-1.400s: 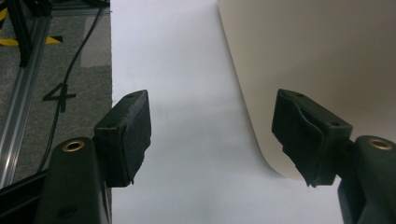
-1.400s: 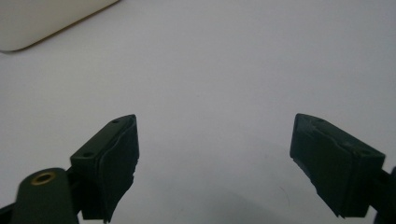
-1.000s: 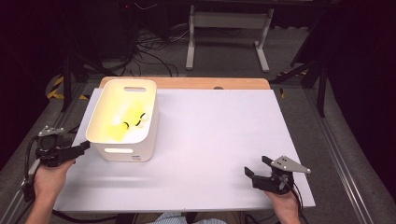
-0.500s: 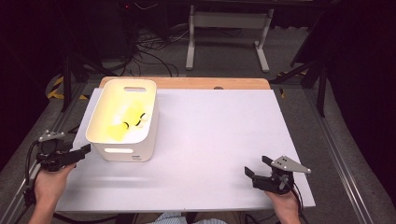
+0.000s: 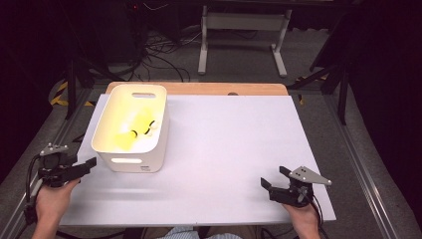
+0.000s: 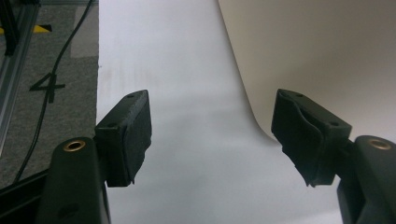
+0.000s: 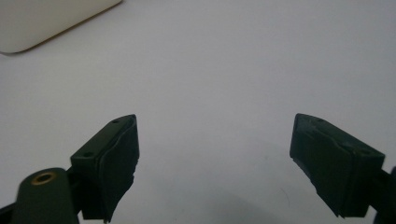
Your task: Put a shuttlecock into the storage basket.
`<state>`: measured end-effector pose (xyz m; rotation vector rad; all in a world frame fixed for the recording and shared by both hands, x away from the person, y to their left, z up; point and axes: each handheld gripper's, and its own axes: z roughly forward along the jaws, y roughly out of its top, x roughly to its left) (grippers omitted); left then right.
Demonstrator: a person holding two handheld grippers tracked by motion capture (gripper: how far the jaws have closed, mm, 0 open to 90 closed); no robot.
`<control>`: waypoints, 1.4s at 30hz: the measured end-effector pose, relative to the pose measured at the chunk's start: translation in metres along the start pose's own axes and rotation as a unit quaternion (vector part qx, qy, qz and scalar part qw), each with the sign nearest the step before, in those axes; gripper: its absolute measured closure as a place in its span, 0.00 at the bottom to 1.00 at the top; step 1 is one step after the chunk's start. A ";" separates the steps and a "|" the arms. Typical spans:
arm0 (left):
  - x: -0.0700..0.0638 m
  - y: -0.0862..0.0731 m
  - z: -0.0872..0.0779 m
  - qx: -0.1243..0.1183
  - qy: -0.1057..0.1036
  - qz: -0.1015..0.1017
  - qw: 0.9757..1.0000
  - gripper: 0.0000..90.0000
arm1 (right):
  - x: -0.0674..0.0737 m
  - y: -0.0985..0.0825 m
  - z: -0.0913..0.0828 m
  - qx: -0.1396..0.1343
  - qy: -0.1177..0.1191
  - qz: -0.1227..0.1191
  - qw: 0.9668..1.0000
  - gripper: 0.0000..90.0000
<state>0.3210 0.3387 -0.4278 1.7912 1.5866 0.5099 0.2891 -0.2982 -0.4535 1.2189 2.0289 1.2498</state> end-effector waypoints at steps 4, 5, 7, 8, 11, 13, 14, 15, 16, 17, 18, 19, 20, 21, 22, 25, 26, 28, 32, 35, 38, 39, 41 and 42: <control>-0.001 -0.003 -0.001 -0.003 -0.001 -0.001 1.000 0.33 | 0.000 0.000 0.000 0.000 0.000 0.000 1.000 0.18; -0.002 -0.004 -0.002 0.000 -0.002 0.000 1.000 0.33 | 0.000 0.000 0.000 0.000 0.000 0.000 1.000 0.18; -0.002 -0.006 -0.002 0.000 -0.003 0.002 1.000 0.33 | 0.000 0.000 0.000 0.000 0.000 0.000 1.000 0.18; -0.003 -0.007 -0.003 0.000 -0.003 0.003 1.000 0.33 | 0.000 0.000 0.000 -0.001 0.000 0.000 1.000 0.18; -0.004 -0.010 -0.006 -0.002 -0.004 0.003 1.000 0.33 | 0.000 0.000 0.000 0.000 0.000 0.000 1.000 0.18; -0.006 -0.011 -0.007 -0.002 -0.007 0.006 1.000 0.33 | 0.000 0.000 0.000 0.000 0.000 0.000 1.000 0.18; -0.007 -0.012 -0.007 -0.003 -0.010 0.006 1.000 0.33 | 0.001 0.000 0.000 0.000 -0.001 0.000 1.000 0.18; -0.008 -0.013 -0.008 -0.006 -0.012 0.006 1.000 0.33 | 0.001 0.000 0.000 0.000 -0.001 0.000 1.000 0.18; -0.009 -0.013 -0.008 -0.007 -0.012 0.007 1.000 0.33 | 0.000 0.000 0.000 -0.001 -0.001 0.000 1.000 0.18; -0.010 -0.013 -0.009 -0.007 -0.014 0.007 1.000 0.33 | 0.000 0.000 0.000 -0.001 -0.001 0.000 1.000 0.18; -0.011 -0.013 -0.009 -0.008 -0.016 0.009 1.000 0.33 | 0.000 0.000 0.000 -0.001 -0.001 0.000 1.000 0.18; -0.012 -0.013 -0.010 -0.009 -0.016 0.011 1.000 0.33 | 0.000 0.000 0.000 -0.001 0.000 0.000 1.000 0.18; -0.014 -0.014 -0.010 -0.010 -0.017 0.012 1.000 0.33 | 0.000 0.000 0.000 -0.001 0.000 0.000 1.000 0.18; -0.015 -0.014 -0.010 -0.015 -0.018 0.012 1.000 0.33 | 0.000 0.000 0.000 -0.001 0.000 0.000 1.000 0.18; -0.016 -0.014 -0.011 -0.012 -0.020 0.014 1.000 0.33 | 0.000 0.000 0.000 -0.001 0.000 0.000 1.000 0.18; -0.020 -0.015 -0.011 -0.015 -0.024 0.016 0.999 0.33 | 0.000 0.000 0.000 -0.001 0.000 0.000 1.000 0.18; -0.020 -0.015 -0.012 -0.014 -0.025 0.017 0.999 0.33 | 0.000 0.000 -0.001 -0.001 -0.001 0.000 1.000 0.18; -0.022 -0.016 -0.012 -0.013 -0.027 0.019 0.999 0.33 | 0.000 0.000 -0.001 -0.001 -0.001 0.000 1.000 0.18; -0.026 -0.018 -0.012 -0.017 -0.032 0.020 0.999 0.33 | 0.000 0.000 -0.001 -0.001 0.000 0.000 1.000 0.18; -0.027 -0.019 -0.013 -0.017 -0.033 0.022 0.999 0.33 | 0.001 0.000 0.000 -0.001 0.000 0.000 1.000 0.18; -0.030 -0.021 -0.013 -0.019 -0.038 0.021 0.999 0.33 | 0.001 0.000 0.000 -0.001 0.000 0.000 1.000 0.18; -0.032 -0.021 -0.013 -0.022 -0.040 0.023 0.999 0.33 | 0.001 0.000 0.000 -0.001 0.000 0.000 1.000 0.18; -0.033 -0.022 -0.013 -0.019 -0.042 0.026 0.999 0.33 | 0.001 0.000 0.000 -0.001 0.000 0.001 1.000 0.18; -0.034 -0.022 -0.013 -0.023 -0.043 0.025 0.998 0.33 | 0.001 0.000 0.000 -0.001 0.000 0.001 1.000 0.18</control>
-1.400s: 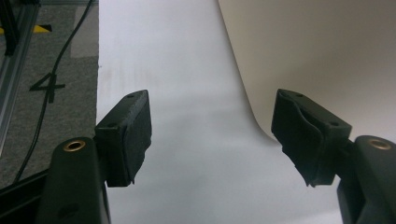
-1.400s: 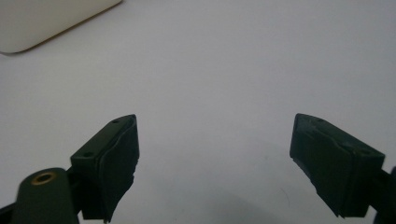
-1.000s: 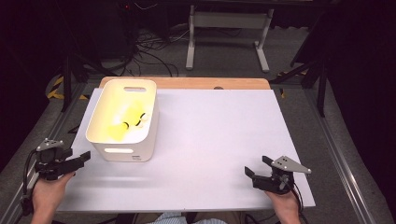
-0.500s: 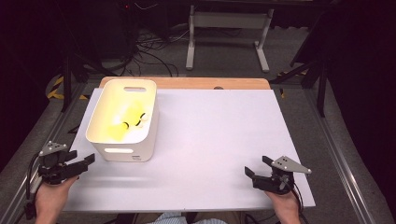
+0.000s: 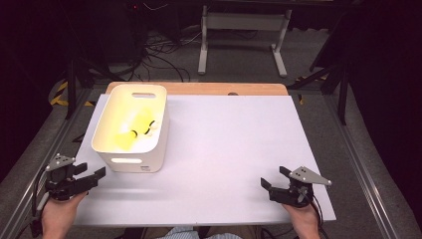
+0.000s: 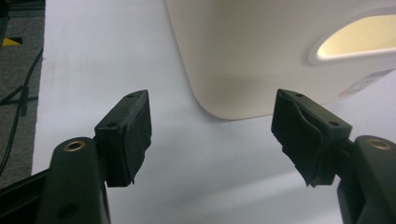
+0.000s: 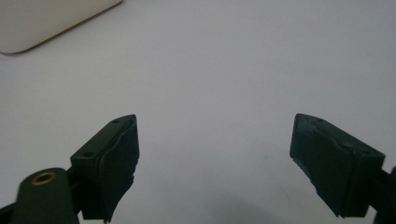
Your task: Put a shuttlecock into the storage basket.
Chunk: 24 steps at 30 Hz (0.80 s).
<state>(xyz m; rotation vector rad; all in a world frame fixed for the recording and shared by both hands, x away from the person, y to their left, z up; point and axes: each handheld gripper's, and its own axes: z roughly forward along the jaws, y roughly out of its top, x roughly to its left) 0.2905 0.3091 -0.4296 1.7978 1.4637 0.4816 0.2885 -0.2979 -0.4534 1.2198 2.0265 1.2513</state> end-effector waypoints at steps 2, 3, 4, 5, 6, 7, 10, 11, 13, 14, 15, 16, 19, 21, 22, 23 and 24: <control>-0.002 0.000 0.000 -0.001 -0.001 0.003 1.000 0.33 | 0.000 0.000 0.000 0.000 0.000 -0.001 1.000 0.18; -0.003 0.000 -0.001 -0.002 -0.003 0.003 1.000 0.33 | 0.000 0.000 0.000 -0.001 0.000 -0.001 1.000 0.18; -0.004 0.000 -0.001 0.000 -0.004 0.002 1.000 0.33 | 0.000 0.000 0.000 -0.001 0.000 -0.001 1.000 0.18; -0.005 0.000 0.000 -0.004 -0.005 0.004 1.000 0.33 | 0.000 0.000 0.000 0.000 0.000 0.000 1.000 0.18; -0.006 0.000 0.000 0.000 -0.007 0.008 1.000 0.33 | 0.000 0.000 0.000 0.000 0.000 0.000 1.000 0.18; -0.008 0.000 0.000 -0.003 -0.008 0.006 1.000 0.33 | 0.000 0.000 0.000 0.000 0.000 0.000 1.000 0.18; -0.011 0.000 0.001 -0.003 -0.012 0.010 1.000 0.33 | 0.000 0.000 0.000 -0.001 0.001 0.000 1.000 0.18; -0.012 0.000 0.001 -0.005 -0.012 0.010 1.000 0.33 | 0.000 0.000 -0.001 -0.002 0.001 -0.001 1.000 0.18; -0.013 0.000 0.001 -0.004 -0.014 0.011 1.000 0.33 | 0.000 0.000 -0.001 -0.002 0.000 -0.001 1.000 0.18; -0.015 0.000 0.002 -0.001 -0.016 0.016 1.000 0.33 | 0.000 0.000 -0.001 -0.002 0.001 -0.001 1.000 0.18; -0.015 0.000 0.002 -0.001 -0.016 0.016 1.000 0.33 | 0.000 0.000 -0.001 -0.002 0.001 -0.001 1.000 0.18; -0.017 0.000 0.002 -0.004 -0.017 0.015 1.000 0.33 | 0.000 0.000 -0.001 -0.002 0.001 -0.002 1.000 0.18; -0.020 -0.001 0.003 -0.008 -0.020 0.017 1.000 0.33 | 0.000 0.000 -0.001 -0.002 0.001 -0.001 1.000 0.18; -0.023 -0.001 0.004 -0.007 -0.023 0.020 1.000 0.33 | 0.000 0.000 -0.001 -0.002 0.001 0.000 1.000 0.19; -0.024 -0.002 0.005 -0.007 -0.024 0.020 0.999 0.33 | 0.000 0.000 -0.001 -0.002 0.001 0.000 1.000 0.19; -0.026 -0.003 0.006 -0.007 -0.026 0.021 0.999 0.33 | 0.001 0.000 -0.001 -0.002 0.001 -0.001 1.000 0.19; -0.026 -0.003 0.006 -0.007 -0.026 0.021 0.999 0.33 | 0.001 0.000 -0.001 -0.003 0.002 -0.001 1.000 0.19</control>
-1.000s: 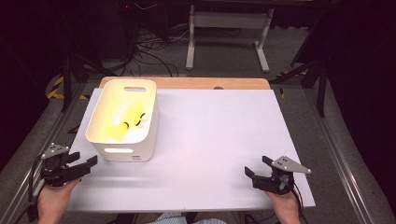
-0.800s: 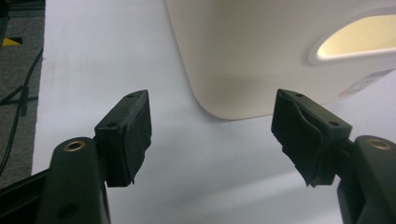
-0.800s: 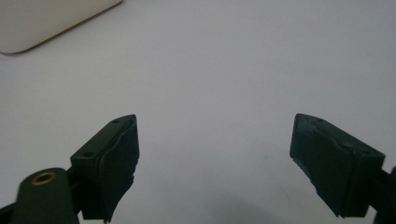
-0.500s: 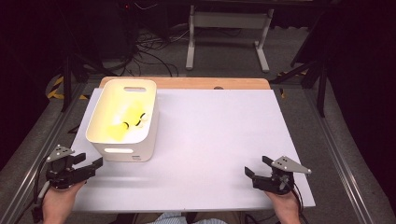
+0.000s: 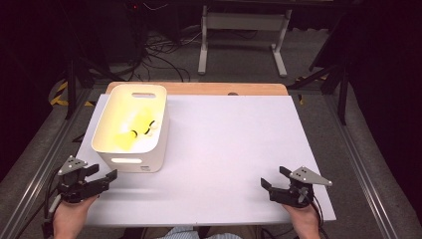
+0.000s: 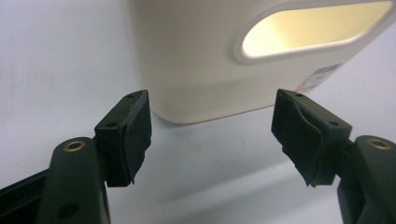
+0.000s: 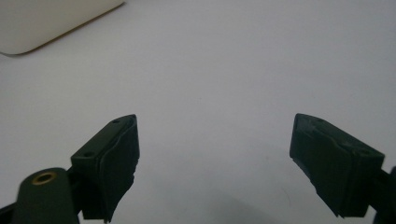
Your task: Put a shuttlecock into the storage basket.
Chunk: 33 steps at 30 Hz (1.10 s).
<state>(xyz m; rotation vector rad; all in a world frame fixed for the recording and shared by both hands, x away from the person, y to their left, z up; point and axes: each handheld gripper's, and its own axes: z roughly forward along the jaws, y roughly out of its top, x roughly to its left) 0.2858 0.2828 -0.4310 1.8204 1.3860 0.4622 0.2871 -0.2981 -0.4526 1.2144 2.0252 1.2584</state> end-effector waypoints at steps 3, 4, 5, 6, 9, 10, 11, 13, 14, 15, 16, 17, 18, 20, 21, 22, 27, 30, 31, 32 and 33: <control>-0.003 0.000 0.000 -0.001 -0.002 0.002 1.000 0.33 | 0.000 0.000 0.000 -0.001 0.001 0.001 1.000 0.19; -0.004 -0.001 0.001 -0.004 -0.004 0.003 1.000 0.33 | 0.000 0.000 0.000 -0.001 0.001 0.001 1.000 0.19; -0.005 -0.001 0.001 -0.005 -0.005 0.005 1.000 0.33 | 0.000 0.000 -0.001 -0.001 0.001 0.001 1.000 0.19; -0.006 -0.001 0.001 -0.004 -0.005 0.007 1.000 0.33 | 0.000 0.000 -0.001 -0.001 0.001 0.000 1.000 0.19; -0.009 -0.004 0.005 -0.006 -0.013 0.008 1.000 0.32 | 0.001 0.000 -0.001 -0.001 0.002 0.000 1.000 0.19; -0.009 -0.004 0.005 -0.006 -0.013 0.008 1.000 0.31 | 0.001 0.000 -0.001 -0.001 0.002 0.000 1.000 0.19; -0.009 -0.004 0.006 -0.004 -0.016 0.012 1.000 0.31 | 0.001 0.000 -0.001 -0.001 0.002 -0.002 1.000 0.19; -0.011 -0.005 0.006 -0.006 -0.016 0.014 1.000 0.31 | 0.002 0.000 -0.001 0.000 0.001 -0.002 1.000 0.19; -0.012 -0.006 0.007 -0.006 -0.018 0.014 1.000 0.31 | 0.002 0.000 -0.001 0.000 0.002 -0.001 1.000 0.19; -0.012 -0.006 0.007 -0.006 -0.019 0.013 1.000 0.31 | 0.002 0.000 -0.001 0.000 0.002 -0.001 1.000 0.19; -0.013 -0.006 0.007 -0.006 -0.019 0.013 1.000 0.31 | 0.002 0.000 -0.001 0.000 0.003 -0.002 1.000 0.19; -0.014 -0.007 0.008 -0.009 -0.020 0.012 1.000 0.31 | 0.002 0.000 -0.001 0.000 0.005 -0.004 1.000 0.19; -0.014 -0.007 0.008 -0.008 -0.022 0.012 1.000 0.31 | 0.003 0.000 -0.001 0.000 0.007 -0.005 1.000 0.19; -0.014 -0.008 0.009 -0.011 -0.025 0.010 1.000 0.31 | 0.005 0.000 -0.001 0.001 0.009 -0.009 1.000 0.19; -0.014 -0.009 0.008 -0.012 -0.025 0.007 1.000 0.31 | 0.005 0.000 -0.001 0.001 0.009 -0.009 1.000 0.19; -0.014 -0.009 0.008 -0.015 -0.028 0.004 0.999 0.31 | 0.004 0.000 0.000 0.001 0.009 -0.010 1.000 0.19; -0.014 -0.012 0.009 -0.022 -0.025 0.003 0.999 0.30 | 0.005 0.000 0.000 0.005 0.011 -0.011 1.000 0.19; -0.014 -0.013 0.010 -0.027 -0.022 0.006 0.999 0.30 | 0.005 0.000 0.000 0.004 0.012 -0.014 1.000 0.19; -0.014 -0.013 0.010 -0.029 -0.023 0.004 0.999 0.30 | 0.005 0.000 0.000 0.005 0.013 -0.014 1.000 0.19; -0.014 -0.013 0.011 -0.029 -0.023 0.003 0.999 0.30 | 0.005 0.000 0.000 0.005 0.013 -0.014 1.000 0.19; -0.013 -0.013 0.011 -0.025 -0.024 0.003 0.999 0.30 | 0.006 0.000 0.000 0.005 0.013 -0.014 1.000 0.19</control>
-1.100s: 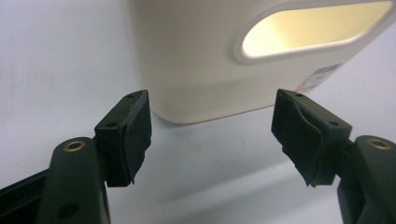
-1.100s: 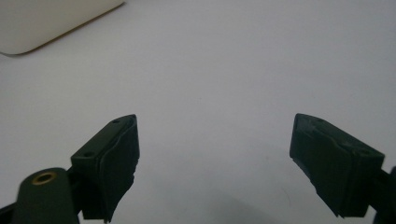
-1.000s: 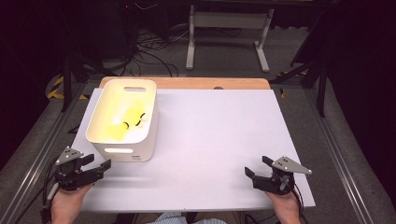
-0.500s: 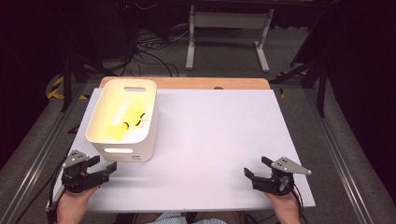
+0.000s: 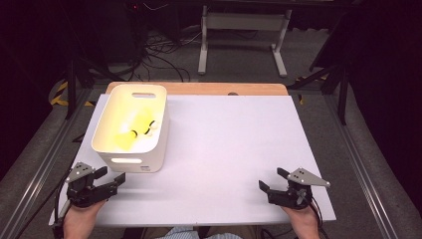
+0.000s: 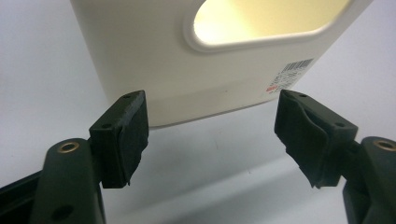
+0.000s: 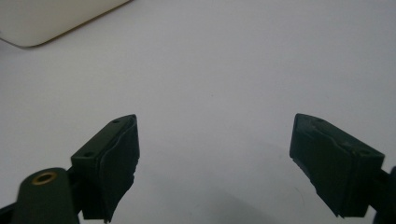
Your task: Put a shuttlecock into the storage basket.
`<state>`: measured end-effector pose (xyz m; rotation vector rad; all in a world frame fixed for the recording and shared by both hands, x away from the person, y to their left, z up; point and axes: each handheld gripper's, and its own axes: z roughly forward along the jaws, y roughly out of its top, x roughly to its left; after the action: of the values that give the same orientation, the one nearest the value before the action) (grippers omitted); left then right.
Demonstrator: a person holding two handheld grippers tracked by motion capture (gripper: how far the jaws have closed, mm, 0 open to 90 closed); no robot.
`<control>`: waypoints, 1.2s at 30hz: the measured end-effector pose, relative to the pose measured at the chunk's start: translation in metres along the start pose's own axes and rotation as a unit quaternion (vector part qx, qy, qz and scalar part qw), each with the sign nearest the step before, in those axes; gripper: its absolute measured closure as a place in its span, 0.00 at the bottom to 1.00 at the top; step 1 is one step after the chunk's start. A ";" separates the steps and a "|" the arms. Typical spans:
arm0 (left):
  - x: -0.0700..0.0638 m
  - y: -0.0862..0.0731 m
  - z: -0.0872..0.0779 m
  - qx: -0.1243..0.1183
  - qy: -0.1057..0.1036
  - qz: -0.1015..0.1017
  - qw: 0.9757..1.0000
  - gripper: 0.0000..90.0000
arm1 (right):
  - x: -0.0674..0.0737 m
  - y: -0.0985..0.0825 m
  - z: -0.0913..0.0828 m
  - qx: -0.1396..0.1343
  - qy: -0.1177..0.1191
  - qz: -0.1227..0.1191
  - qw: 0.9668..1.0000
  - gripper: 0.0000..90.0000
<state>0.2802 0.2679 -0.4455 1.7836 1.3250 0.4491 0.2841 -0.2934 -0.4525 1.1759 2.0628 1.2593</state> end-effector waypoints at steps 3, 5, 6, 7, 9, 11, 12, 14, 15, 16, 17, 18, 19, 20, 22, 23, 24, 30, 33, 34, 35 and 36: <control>0.000 -0.001 0.001 -0.002 0.002 0.000 1.000 0.30 | 0.000 0.000 0.001 0.002 0.002 -0.001 1.000 0.19; 0.000 -0.002 0.001 -0.003 0.002 -0.001 1.000 0.30 | 0.000 0.000 0.001 0.003 0.003 -0.002 1.000 0.19; 0.000 -0.003 0.001 -0.005 0.001 -0.001 1.000 0.30 | 0.001 0.000 0.001 0.004 0.004 -0.001 1.000 0.19; 0.001 -0.003 0.001 -0.005 0.002 0.001 1.000 0.30 | 0.001 0.000 0.001 0.005 0.005 -0.001 1.000 0.19; 0.001 -0.003 0.002 -0.005 0.003 0.001 1.000 0.30 | 0.001 0.000 0.001 0.005 0.005 0.000 1.000 0.19; 0.001 -0.004 0.002 -0.004 0.004 0.002 1.000 0.30 | 0.001 -0.001 0.000 0.004 0.006 -0.001 1.000 0.19; 0.001 -0.004 0.002 -0.005 0.005 0.004 1.000 0.30 | 0.001 -0.001 0.000 0.005 0.006 0.000 1.000 0.19; 0.001 -0.005 0.002 -0.010 0.004 0.006 1.000 0.30 | 0.001 -0.001 0.000 0.005 0.008 0.000 1.000 0.19; 0.000 -0.005 0.002 -0.012 0.004 0.007 1.000 0.30 | 0.001 -0.001 0.000 0.006 0.008 0.000 1.000 0.19; 0.000 -0.005 0.002 -0.014 0.006 0.011 1.000 0.30 | 0.001 -0.001 0.000 0.006 0.007 0.000 1.000 0.19; 0.000 -0.005 0.003 -0.012 0.007 0.011 1.000 0.30 | 0.001 -0.001 -0.001 0.006 0.007 0.001 1.000 0.19; 0.000 -0.005 0.003 -0.012 0.008 0.012 1.000 0.30 | 0.001 -0.001 -0.001 0.005 0.007 0.002 1.000 0.19; 0.000 -0.006 0.004 -0.011 0.008 0.013 1.000 0.30 | 0.001 -0.001 -0.002 0.005 0.007 0.003 1.000 0.19; 0.000 -0.006 0.004 -0.008 0.009 0.015 1.000 0.30 | 0.000 -0.002 -0.002 0.004 0.008 0.004 1.000 0.19; -0.001 -0.006 0.006 -0.006 0.011 0.018 1.000 0.30 | 0.000 -0.002 -0.002 0.005 0.009 0.005 1.000 0.19; -0.001 -0.006 0.006 -0.007 0.012 0.018 1.000 0.30 | 0.000 -0.002 -0.001 0.006 0.010 0.005 1.000 0.19; -0.001 -0.006 0.005 -0.010 0.010 0.017 1.000 0.30 | 0.000 -0.002 -0.001 0.007 0.010 0.005 1.000 0.19; 0.000 -0.006 0.003 -0.012 0.009 0.013 1.000 0.30 | 0.000 -0.002 -0.001 0.007 0.012 0.004 1.000 0.19; 0.001 -0.005 0.002 -0.014 0.007 0.010 1.000 0.30 | 0.000 -0.002 -0.001 0.007 0.013 0.003 1.000 0.19; 0.002 -0.005 0.002 -0.017 0.006 0.009 1.000 0.29 | 0.000 -0.002 -0.001 0.008 0.013 0.003 1.000 0.19; 0.003 -0.005 0.002 -0.014 0.006 0.007 1.000 0.29 | 0.000 -0.002 -0.001 0.008 0.012 0.003 1.000 0.19; 0.003 -0.006 0.002 -0.013 0.006 0.006 1.000 0.29 | 0.000 -0.002 -0.001 0.008 0.012 0.004 1.000 0.19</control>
<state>0.2791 0.2705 -0.4514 1.7717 1.3115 0.4811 0.2828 -0.2946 -0.4536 1.1824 2.0916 1.2689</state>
